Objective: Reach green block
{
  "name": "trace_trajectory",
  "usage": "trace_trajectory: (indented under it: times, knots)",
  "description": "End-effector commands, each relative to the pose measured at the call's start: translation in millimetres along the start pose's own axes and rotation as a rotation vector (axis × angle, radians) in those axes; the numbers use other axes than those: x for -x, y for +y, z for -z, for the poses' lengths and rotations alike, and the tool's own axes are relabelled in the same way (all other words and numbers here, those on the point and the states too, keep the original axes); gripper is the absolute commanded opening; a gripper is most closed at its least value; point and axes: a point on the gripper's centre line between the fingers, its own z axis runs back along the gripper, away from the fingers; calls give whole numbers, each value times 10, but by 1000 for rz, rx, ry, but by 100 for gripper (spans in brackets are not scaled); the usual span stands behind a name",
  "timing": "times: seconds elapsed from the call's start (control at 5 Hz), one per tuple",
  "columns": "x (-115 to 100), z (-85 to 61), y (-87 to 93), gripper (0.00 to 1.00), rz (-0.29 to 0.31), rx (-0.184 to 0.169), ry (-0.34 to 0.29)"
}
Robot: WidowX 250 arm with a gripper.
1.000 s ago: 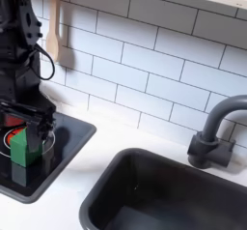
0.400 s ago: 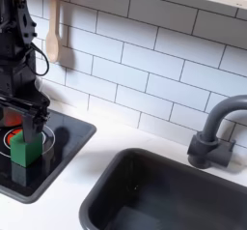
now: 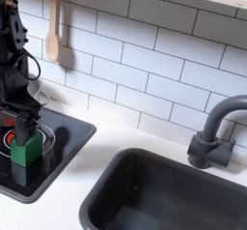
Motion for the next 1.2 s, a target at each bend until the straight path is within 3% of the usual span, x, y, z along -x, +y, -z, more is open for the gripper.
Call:
trace_trajectory:
  times: [0.0, 0.2, 1.0]
  knots:
    - [-46, 89, -92, 100, 48, 22, 6]
    - [-66, 102, -111, 100, 47, 21, 6]
    - [-192, 432, -137, 100, 46, 39, 73]
